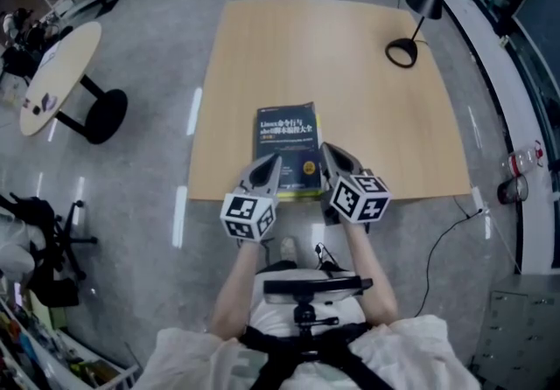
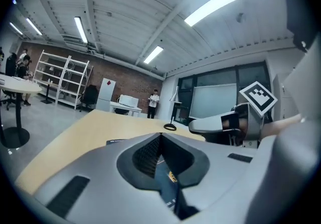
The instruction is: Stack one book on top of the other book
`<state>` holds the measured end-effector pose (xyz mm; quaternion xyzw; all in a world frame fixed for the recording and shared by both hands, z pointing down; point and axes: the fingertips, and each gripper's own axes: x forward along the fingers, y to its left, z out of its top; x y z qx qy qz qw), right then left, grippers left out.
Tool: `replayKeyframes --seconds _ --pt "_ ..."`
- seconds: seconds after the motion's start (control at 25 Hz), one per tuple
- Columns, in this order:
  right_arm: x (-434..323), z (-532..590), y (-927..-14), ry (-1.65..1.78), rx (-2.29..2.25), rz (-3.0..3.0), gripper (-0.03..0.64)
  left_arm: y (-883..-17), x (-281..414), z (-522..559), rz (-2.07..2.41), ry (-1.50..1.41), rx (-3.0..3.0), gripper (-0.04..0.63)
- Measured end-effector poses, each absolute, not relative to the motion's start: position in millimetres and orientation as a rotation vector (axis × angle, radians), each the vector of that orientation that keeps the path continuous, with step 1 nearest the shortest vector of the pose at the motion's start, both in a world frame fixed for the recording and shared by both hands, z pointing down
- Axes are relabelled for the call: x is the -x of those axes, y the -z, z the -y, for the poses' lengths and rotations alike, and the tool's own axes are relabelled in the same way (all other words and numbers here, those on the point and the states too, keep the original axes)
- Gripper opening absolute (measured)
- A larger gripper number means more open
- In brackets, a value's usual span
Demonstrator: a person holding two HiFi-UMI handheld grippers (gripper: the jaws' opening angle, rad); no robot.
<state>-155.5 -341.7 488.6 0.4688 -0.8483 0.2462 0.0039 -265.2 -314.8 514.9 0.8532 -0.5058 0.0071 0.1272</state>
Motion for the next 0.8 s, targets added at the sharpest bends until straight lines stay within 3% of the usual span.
replayKeyframes --seconds 0.28,0.8 --pt "191.2 313.4 -495.3 -0.644 -1.269 2.652 0.002 -511.4 242.8 298.7 1.362 -0.032 -2.563 0.009" --pt "190.1 270.0 -479.5 -0.677 -1.254 2.787 0.002 -486.1 276.8 262.8 1.524 0.055 -2.545 0.009"
